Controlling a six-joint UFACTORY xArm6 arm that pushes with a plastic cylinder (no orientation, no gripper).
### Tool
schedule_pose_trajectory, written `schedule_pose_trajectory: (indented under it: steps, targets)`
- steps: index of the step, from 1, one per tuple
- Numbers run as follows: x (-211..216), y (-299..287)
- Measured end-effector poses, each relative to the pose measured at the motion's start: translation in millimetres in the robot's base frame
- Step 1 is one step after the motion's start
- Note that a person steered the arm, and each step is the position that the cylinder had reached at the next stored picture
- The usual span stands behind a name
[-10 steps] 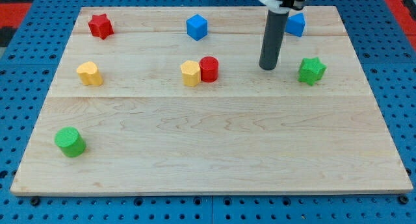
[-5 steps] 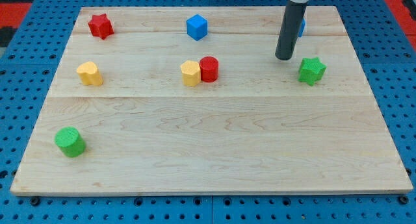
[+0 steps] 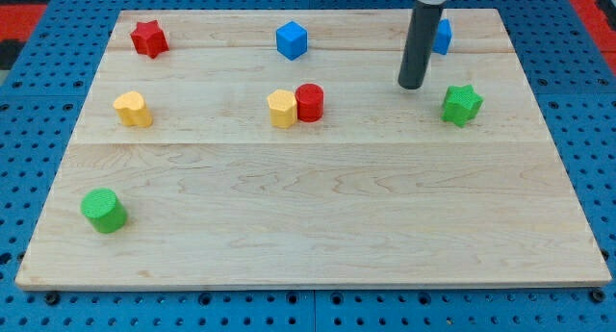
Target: Keep your hand in between the yellow heart and the yellow hexagon
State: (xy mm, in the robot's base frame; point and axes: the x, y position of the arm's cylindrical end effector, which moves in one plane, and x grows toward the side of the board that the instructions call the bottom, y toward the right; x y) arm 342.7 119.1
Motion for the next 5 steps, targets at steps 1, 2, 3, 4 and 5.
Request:
schedule_pose_trajectory:
  steps: [1, 2, 3, 4, 5]
  targets:
    - [-3.8, -65.0]
    - [-2.1, -116.8]
    - [-2.1, -118.5]
    - [-2.1, -118.6]
    - [4.3, -123.6]
